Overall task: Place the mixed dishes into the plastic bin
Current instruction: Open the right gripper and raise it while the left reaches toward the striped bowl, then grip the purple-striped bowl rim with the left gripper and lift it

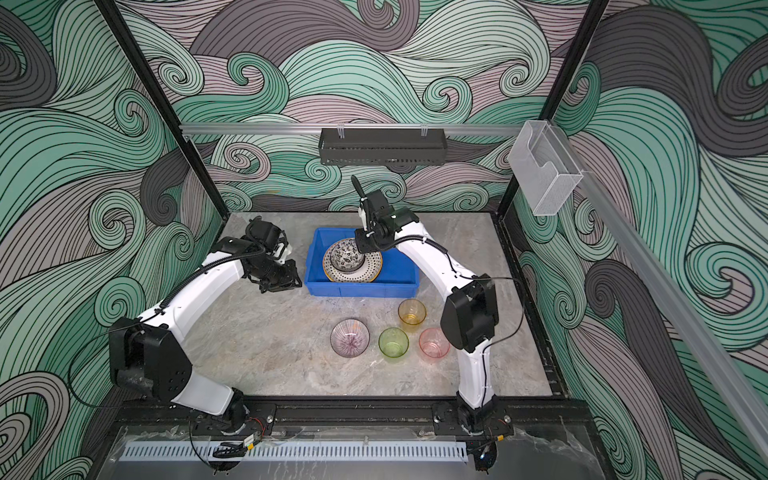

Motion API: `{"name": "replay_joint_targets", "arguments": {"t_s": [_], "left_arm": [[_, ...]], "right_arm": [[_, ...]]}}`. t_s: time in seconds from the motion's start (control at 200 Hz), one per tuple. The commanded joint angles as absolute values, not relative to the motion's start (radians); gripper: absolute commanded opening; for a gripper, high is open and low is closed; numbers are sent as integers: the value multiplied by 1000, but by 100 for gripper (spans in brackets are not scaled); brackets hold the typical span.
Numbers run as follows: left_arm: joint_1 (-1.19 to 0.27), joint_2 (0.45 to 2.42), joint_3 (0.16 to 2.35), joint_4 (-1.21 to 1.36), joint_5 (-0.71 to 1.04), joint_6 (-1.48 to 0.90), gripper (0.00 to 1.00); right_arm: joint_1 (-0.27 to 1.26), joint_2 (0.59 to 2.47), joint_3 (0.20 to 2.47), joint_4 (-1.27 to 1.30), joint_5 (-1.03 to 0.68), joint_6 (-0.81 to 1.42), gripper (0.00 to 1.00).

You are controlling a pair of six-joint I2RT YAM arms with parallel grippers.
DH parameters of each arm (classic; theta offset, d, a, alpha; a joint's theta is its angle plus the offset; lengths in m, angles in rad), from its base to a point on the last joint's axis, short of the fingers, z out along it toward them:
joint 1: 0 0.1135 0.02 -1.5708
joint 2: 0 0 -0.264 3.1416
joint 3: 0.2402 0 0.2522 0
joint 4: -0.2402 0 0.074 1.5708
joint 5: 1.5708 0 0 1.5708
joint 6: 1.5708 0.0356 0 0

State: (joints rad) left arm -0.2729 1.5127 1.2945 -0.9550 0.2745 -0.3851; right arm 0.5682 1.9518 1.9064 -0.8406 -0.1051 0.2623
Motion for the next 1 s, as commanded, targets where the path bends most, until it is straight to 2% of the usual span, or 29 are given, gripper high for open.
{"name": "replay_joint_targets", "arguments": {"t_s": [0.0,0.265,0.466,0.561,0.996], "left_arm": [[-329,1482,1260,-956,306,-373,30],[-497,1491,1193,-907,252,-421,35],[-580,1511,1144,-844,244,-462,37],[-620,1523,1133,-833,224,-467,38],[-728,1617,1109,-791,160,-497,39]], "right_arm": [[569,1874,1824,-772,-98,256,37],[561,1730,1645,-693,-92,265,51],[539,1620,1502,-606,-127,272,56],[523,1566,1437,-560,-156,279,61],[468,1407,1261,-470,-204,310,69]]}}
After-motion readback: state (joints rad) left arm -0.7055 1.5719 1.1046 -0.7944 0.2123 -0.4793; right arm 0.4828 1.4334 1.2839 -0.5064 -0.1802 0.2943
